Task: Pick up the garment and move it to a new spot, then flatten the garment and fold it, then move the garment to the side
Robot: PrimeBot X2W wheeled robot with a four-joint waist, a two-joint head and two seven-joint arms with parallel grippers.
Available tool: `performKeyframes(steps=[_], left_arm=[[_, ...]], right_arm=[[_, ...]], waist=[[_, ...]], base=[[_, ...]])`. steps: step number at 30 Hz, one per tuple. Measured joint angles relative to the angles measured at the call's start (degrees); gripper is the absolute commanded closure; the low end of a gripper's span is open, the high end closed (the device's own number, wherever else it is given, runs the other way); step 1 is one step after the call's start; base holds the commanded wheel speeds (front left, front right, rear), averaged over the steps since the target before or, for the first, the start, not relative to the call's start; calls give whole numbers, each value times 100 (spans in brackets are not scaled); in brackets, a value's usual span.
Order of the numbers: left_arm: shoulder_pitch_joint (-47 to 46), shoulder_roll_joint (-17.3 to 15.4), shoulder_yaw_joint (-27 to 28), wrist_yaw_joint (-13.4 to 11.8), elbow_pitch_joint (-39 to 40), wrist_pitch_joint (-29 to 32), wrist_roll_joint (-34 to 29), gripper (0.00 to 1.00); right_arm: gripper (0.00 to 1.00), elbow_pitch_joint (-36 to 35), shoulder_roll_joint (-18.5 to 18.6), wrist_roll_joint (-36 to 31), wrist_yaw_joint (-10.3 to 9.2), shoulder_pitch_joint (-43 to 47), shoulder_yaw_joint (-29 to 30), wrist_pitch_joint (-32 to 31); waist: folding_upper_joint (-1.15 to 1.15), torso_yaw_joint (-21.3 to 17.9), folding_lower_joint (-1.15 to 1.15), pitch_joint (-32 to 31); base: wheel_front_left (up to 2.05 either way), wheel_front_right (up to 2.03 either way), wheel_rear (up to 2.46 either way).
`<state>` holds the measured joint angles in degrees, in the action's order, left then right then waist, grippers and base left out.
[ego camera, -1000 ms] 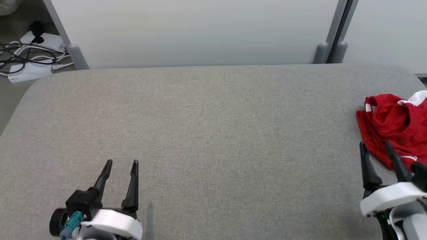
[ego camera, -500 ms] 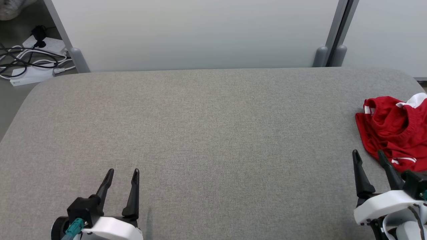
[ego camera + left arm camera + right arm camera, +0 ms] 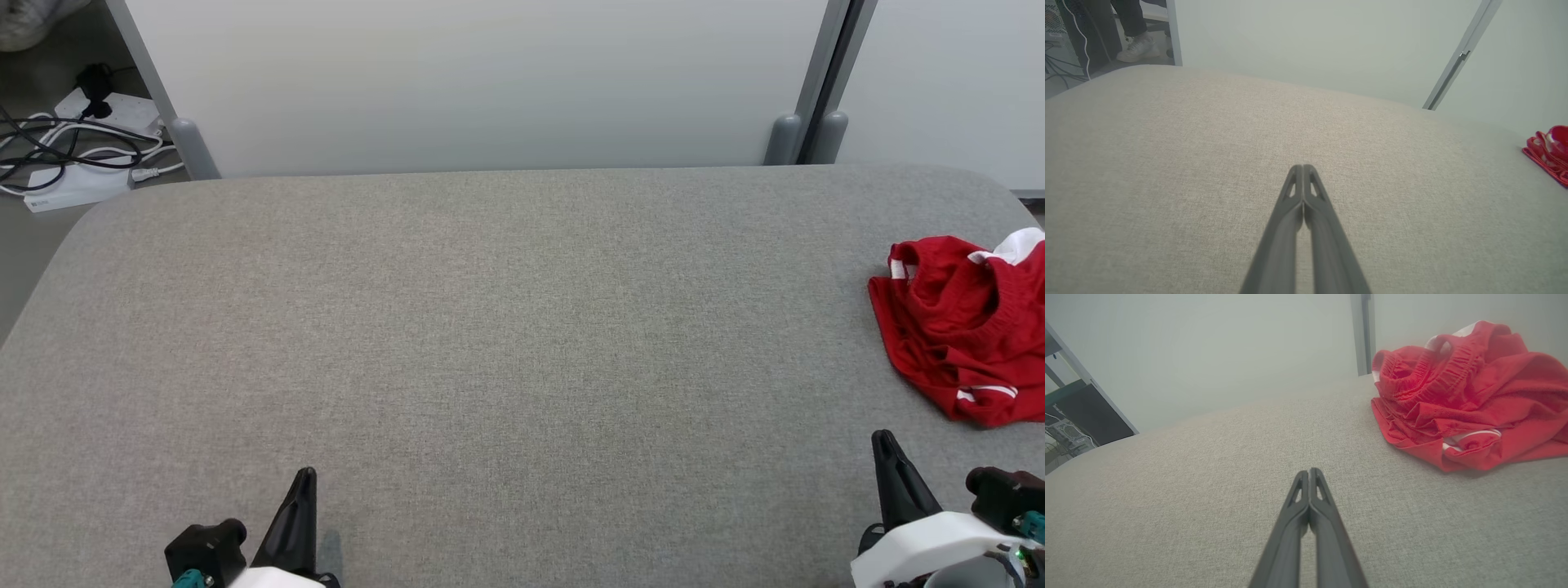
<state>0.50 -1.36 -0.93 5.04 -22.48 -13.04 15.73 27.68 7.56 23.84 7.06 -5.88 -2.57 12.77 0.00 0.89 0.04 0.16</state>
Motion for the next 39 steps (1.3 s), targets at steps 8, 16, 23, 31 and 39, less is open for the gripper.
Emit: performKeyframes(steps=[8, 16, 23, 31, 39], left_arm=[[0, -1, 19, 1, 51, 129, 539, 100], [-3, -2, 66, 2, 123, 257, 1113, 100], [-8, -3, 96, 3, 145, 387, 1510, 100], [-13, -4, 135, 45, 175, 506, 2013, 100], [-92, -8, 177, 45, 234, 653, 2527, 100]], right_arm=[[100, -94, -23, 458, 0, 0, 42, -129], [100, -156, -55, 979, 0, 0, 134, -267], [100, -258, -83, 1323, 0, 0, 193, -348], [100, -307, -138, 1781, 0, 1, 236, -506], [100, -388, -171, 2257, 0, 1, 339, -637]], waist=[[0, -6, -2, 9], [0, -13, -2, 9], [0, -18, -3, 8], [0, -24, -3, 8], [0, -30, -3, 7]], base=[[0, 0, 0], [0, 0, 0], [0, 0, 0], [0, 0, 0], [0, 0, 0]])
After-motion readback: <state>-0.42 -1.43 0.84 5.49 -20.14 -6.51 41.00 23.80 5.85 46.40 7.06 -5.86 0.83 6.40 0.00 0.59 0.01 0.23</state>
